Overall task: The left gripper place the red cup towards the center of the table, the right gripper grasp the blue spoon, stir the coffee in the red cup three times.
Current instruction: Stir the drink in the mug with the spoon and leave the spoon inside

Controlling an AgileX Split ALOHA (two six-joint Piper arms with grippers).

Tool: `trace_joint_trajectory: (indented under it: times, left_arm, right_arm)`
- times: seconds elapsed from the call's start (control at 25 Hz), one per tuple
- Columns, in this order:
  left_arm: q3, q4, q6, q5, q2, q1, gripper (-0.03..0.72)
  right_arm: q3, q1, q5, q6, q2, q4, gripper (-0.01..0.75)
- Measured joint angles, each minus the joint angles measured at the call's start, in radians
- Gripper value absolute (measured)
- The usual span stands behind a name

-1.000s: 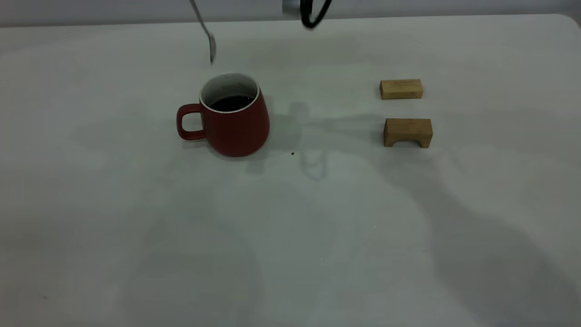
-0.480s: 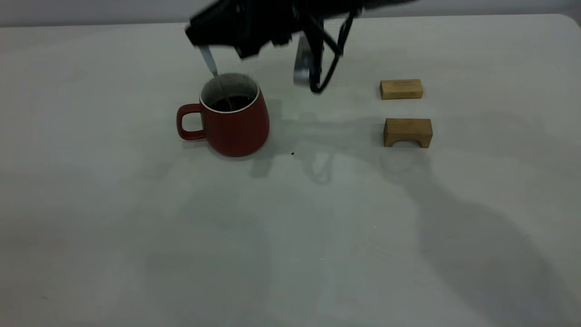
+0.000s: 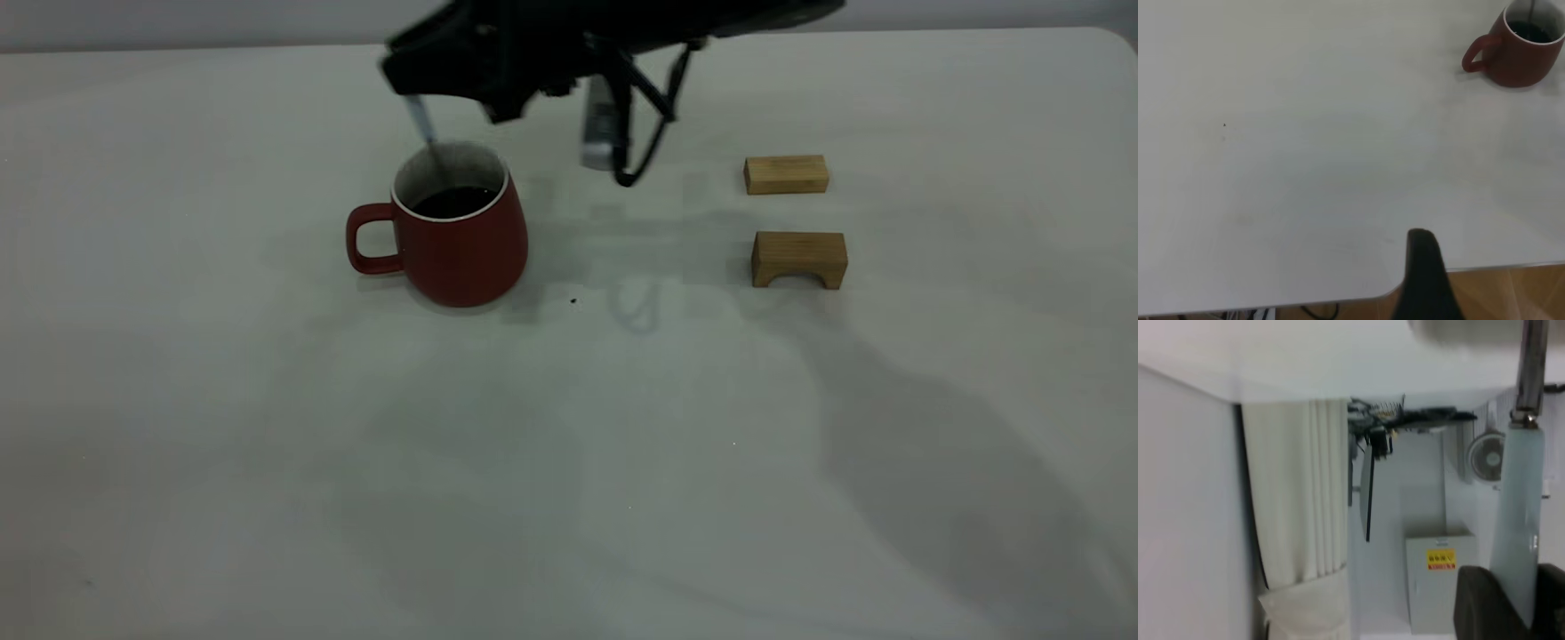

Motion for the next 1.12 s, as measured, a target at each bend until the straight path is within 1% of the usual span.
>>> trace_joint_trajectory:
  times: [0.08, 0.16, 0.24, 0.36, 0.4, 0.52, 0.6, 0.72, 0.8, 0.92, 1.04, 1.12]
  left_arm:
    - [0.000, 0.000, 0.000, 0.000, 0.000, 0.000, 0.594]
    - [0.000, 0.000, 0.000, 0.000, 0.000, 0.000, 0.594]
    - [0.000, 0.000, 0.000, 0.000, 0.000, 0.000, 0.594]
    - [0.000, 0.000, 0.000, 0.000, 0.000, 0.000, 0.594]
    - [0.000, 0.000, 0.000, 0.000, 0.000, 0.000, 0.594]
    - [0.000, 0.000, 0.000, 0.000, 0.000, 0.000, 0.594]
    - [0.000, 0.000, 0.000, 0.000, 0.000, 0.000, 0.594]
    - [0.000, 0.000, -0.001, 0.000, 0.000, 0.000, 0.594]
    - [0.000, 0.000, -0.001, 0.000, 0.000, 0.000, 0.594]
    - [0.000, 0.000, -0.001, 0.000, 0.000, 0.000, 0.594]
    - [0.000, 0.000, -0.001, 0.000, 0.000, 0.000, 0.594]
    - [0.000, 0.000, -0.001, 0.000, 0.000, 0.000, 0.594]
  right_arm:
    - [0.000, -0.028, 0.032, 0.016, 0.006, -0.033, 0.155]
    - [0.000, -0.040, 0.059, 0.054, 0.006, -0.047, 0.155]
    - [-0.001, -0.034, 0.080, 0.099, 0.006, -0.048, 0.155]
    - [0.000, -0.001, 0.083, 0.130, 0.006, -0.043, 0.155]
    - [0.000, 0.013, 0.077, 0.117, 0.006, -0.029, 0.155]
    - [-0.001, 0.044, 0.047, -0.006, 0.006, 0.028, 0.155]
    - [-0.002, 0.047, 0.035, -0.076, 0.006, 0.042, 0.155]
    - [-0.002, 0.026, 0.021, -0.098, 0.006, 0.028, 0.155]
    - [-0.002, 0.005, 0.021, -0.063, 0.006, -0.013, 0.155]
    - [-0.002, -0.021, 0.040, 0.063, 0.007, -0.086, 0.155]
    - [-0.009, -0.018, 0.057, 0.143, 0.007, -0.120, 0.155]
    - [-0.009, 0.000, 0.057, 0.137, 0.007, -0.114, 0.155]
